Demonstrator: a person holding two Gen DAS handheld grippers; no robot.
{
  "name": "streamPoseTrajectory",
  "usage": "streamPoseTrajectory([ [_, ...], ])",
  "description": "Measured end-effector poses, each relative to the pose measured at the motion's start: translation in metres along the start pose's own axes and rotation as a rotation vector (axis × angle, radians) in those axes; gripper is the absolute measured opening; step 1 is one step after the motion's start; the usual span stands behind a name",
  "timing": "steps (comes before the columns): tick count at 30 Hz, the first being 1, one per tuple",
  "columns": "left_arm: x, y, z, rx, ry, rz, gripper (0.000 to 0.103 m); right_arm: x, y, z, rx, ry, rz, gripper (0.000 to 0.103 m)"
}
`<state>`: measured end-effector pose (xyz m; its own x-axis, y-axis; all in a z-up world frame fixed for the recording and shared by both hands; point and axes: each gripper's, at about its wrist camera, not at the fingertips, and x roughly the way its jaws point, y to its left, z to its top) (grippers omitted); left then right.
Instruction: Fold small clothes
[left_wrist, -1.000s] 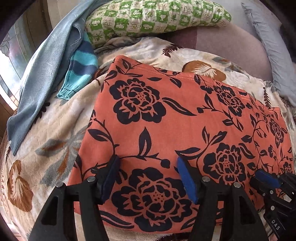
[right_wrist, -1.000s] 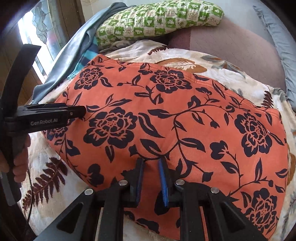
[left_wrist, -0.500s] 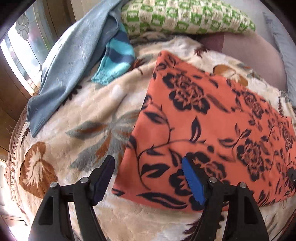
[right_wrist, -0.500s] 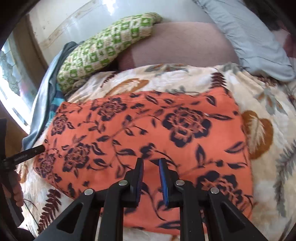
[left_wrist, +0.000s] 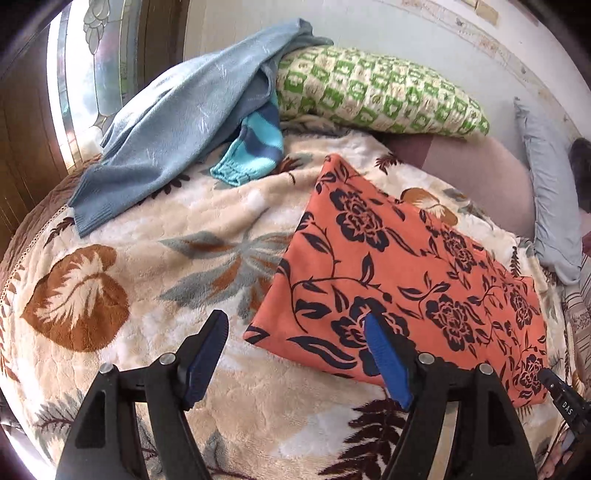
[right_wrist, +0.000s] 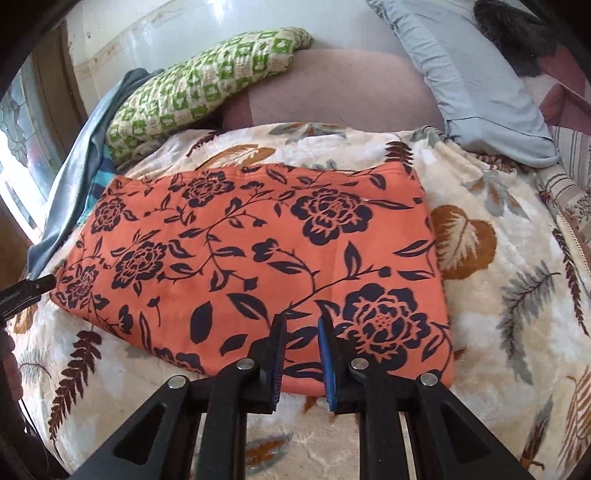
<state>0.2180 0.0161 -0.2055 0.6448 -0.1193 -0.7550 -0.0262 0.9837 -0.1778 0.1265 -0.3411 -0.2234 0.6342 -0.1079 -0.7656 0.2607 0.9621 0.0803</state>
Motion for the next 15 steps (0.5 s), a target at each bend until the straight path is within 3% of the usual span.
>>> streamPoseTrajectory([
  [3, -0.001, -0.016, -0.002, 0.044, -0.007, -0.058, 0.077, 0.012, -0.020, -0.001, 0.062, 0.031, -0.020, 0.020],
  [5, 0.005, -0.032, -0.006, 0.105, 0.024, -0.069, 0.077, 0.029, -0.030, -0.008, 0.092, 0.114, -0.026, 0.020],
  [6, 0.011, -0.040, -0.009, 0.142, 0.044, -0.063, 0.077, 0.040, -0.034, -0.012, 0.106, 0.168, -0.026, 0.020],
  [9, 0.036, -0.056, -0.017, 0.228, 0.138, -0.008, 0.077, 0.041, -0.031, -0.010, 0.095, 0.162, -0.032, 0.020],
  [11, 0.053, -0.055, -0.020, 0.225, 0.185, 0.035, 0.077, 0.043, -0.028, -0.008, 0.074, 0.172, -0.042, 0.020],
  [15, 0.053, -0.046, -0.008, 0.152, 0.161, 0.016, 0.077, 0.040, -0.038, 0.000, 0.147, 0.172, -0.001, 0.020],
])
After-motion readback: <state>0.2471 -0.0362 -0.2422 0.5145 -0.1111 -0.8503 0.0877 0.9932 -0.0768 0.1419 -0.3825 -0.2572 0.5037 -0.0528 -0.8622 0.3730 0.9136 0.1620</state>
